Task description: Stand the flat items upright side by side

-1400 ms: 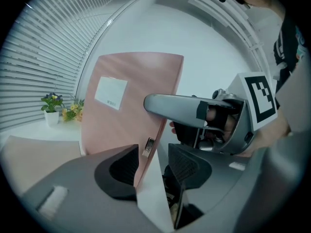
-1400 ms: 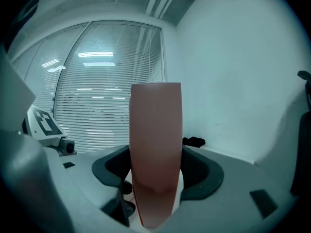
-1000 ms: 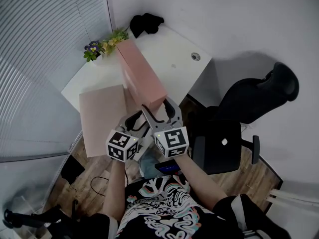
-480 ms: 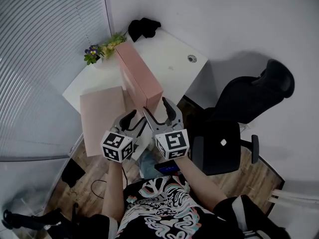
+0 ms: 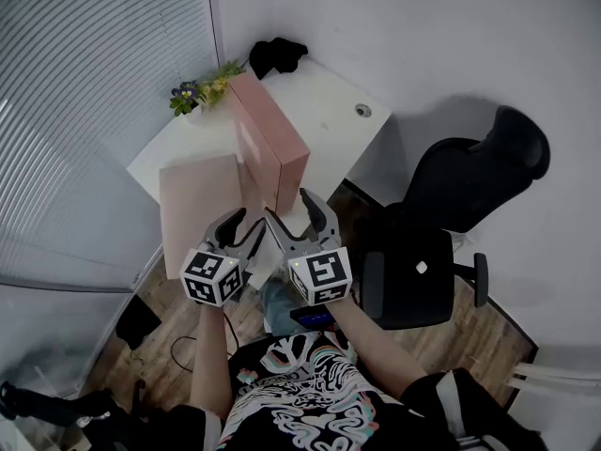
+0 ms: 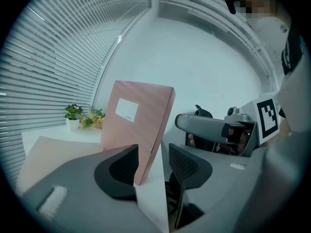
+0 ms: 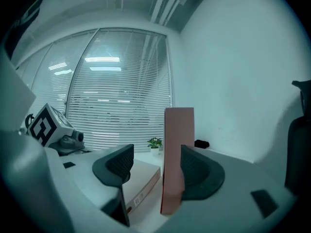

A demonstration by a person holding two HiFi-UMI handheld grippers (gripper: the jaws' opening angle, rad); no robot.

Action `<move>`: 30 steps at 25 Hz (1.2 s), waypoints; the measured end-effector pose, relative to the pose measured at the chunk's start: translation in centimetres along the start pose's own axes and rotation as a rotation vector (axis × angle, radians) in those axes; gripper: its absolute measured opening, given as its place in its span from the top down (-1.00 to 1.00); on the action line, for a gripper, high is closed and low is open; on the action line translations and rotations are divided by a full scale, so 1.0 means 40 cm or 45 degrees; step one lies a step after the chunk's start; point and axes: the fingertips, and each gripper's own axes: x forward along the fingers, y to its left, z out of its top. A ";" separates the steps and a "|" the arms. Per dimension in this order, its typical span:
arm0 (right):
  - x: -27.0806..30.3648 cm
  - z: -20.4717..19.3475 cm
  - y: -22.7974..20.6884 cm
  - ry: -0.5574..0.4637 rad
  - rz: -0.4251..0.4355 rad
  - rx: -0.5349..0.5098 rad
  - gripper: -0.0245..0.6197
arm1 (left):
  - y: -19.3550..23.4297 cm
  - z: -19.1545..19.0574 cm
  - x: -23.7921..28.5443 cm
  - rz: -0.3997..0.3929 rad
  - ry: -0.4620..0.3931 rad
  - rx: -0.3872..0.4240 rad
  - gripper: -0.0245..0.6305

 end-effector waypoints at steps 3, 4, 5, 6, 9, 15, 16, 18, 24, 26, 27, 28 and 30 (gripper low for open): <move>-0.011 -0.003 0.043 0.007 0.043 -0.010 0.02 | 0.008 -0.011 -0.038 0.039 -0.004 -0.010 0.36; -0.014 -0.005 0.057 0.010 0.058 -0.011 0.02 | 0.011 -0.013 -0.052 0.054 -0.005 -0.013 0.36; -0.016 -0.007 0.070 0.014 0.071 -0.011 0.02 | 0.015 -0.016 -0.065 0.071 -0.007 -0.016 0.36; -0.017 -0.010 0.082 0.020 0.084 -0.010 0.02 | 0.019 -0.020 -0.079 0.088 -0.006 -0.020 0.36; -0.016 -0.024 0.119 0.049 0.121 0.000 0.02 | 0.039 -0.042 -0.122 0.143 0.005 -0.040 0.36; -0.005 -0.062 0.182 0.137 0.210 0.025 0.01 | 0.092 -0.079 -0.197 0.260 0.014 -0.091 0.36; -0.003 -0.071 0.193 0.158 0.234 0.029 0.01 | 0.103 -0.084 -0.208 0.286 0.012 -0.101 0.36; 0.005 -0.096 0.212 0.206 0.291 0.039 0.01 | 0.123 -0.092 -0.225 0.340 0.011 -0.118 0.36; 0.052 -0.169 0.254 0.343 0.459 0.086 -0.01 | 0.193 -0.140 -0.275 0.537 0.042 -0.195 0.36; 0.081 -0.184 0.264 0.374 0.509 0.089 -0.01 | 0.232 -0.152 -0.292 0.611 0.044 -0.234 0.35; 0.095 -0.192 0.269 0.388 0.533 0.086 -0.01 | 0.254 -0.159 -0.299 0.645 0.041 -0.258 0.35; 0.105 -0.202 0.274 0.403 0.557 0.083 -0.01 | 0.274 -0.168 -0.306 0.676 0.038 -0.285 0.35; 0.115 -0.228 0.285 0.442 0.605 0.078 -0.01 | 0.307 -0.188 -0.324 0.739 0.038 -0.333 0.33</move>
